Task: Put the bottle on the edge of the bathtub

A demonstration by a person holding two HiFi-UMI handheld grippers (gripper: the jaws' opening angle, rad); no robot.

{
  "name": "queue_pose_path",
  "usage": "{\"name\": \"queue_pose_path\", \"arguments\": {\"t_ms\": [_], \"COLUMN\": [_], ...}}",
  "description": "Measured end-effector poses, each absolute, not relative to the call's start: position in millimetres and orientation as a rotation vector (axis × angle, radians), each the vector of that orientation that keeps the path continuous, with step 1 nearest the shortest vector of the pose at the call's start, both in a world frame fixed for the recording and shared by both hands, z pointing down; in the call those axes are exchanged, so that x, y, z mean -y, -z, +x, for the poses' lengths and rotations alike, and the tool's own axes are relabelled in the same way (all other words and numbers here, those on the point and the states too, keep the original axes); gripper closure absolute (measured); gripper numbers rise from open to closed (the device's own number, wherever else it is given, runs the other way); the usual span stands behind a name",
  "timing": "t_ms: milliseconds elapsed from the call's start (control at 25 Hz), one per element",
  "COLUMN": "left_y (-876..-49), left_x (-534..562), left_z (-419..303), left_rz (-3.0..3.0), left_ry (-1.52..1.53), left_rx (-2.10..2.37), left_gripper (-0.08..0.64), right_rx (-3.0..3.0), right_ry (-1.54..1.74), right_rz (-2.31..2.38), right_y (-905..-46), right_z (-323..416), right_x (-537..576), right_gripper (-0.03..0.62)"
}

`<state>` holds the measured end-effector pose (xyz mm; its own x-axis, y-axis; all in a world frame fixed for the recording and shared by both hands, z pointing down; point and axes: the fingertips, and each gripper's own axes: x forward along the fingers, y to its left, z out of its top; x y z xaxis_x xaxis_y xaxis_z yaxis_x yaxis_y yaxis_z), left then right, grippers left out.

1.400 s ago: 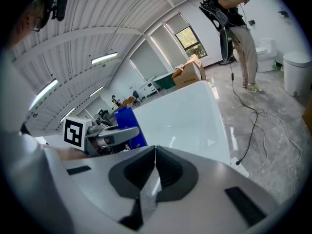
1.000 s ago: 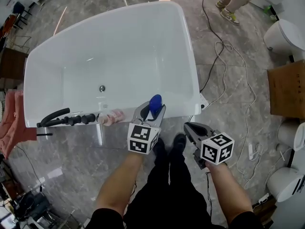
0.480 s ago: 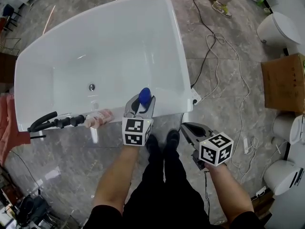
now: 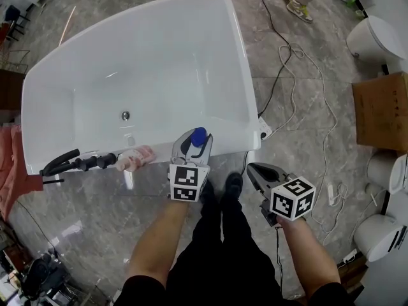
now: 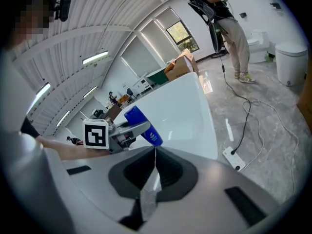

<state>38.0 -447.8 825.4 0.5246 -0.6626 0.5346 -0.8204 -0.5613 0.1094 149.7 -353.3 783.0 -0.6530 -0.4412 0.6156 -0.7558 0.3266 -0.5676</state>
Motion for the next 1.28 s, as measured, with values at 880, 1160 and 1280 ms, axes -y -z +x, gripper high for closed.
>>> {"name": "queue_pose_path", "arguments": {"t_ms": [880, 1160, 1280], "left_y": [-840.5, -838.7, -837.3], "left_x": [401.3, 398.7, 395.5], "left_z": [32.0, 33.5, 31.7], "left_rz": [2.378, 2.377, 2.362], "left_ry": [-0.906, -0.948, -0.934], "left_rx": [1.072, 1.008, 1.002], "left_gripper": [0.394, 0.389, 0.381], "right_rx": [2.269, 2.264, 2.262], "right_ry": [-1.248, -1.250, -1.247], "right_rz": [1.023, 1.028, 1.032], "right_y": [-742.2, -730.9, -726.4], "right_z": [125.7, 126.5, 126.1], "right_x": [338.9, 332.7, 330.7], "right_gripper": [0.580, 0.580, 0.580]}}
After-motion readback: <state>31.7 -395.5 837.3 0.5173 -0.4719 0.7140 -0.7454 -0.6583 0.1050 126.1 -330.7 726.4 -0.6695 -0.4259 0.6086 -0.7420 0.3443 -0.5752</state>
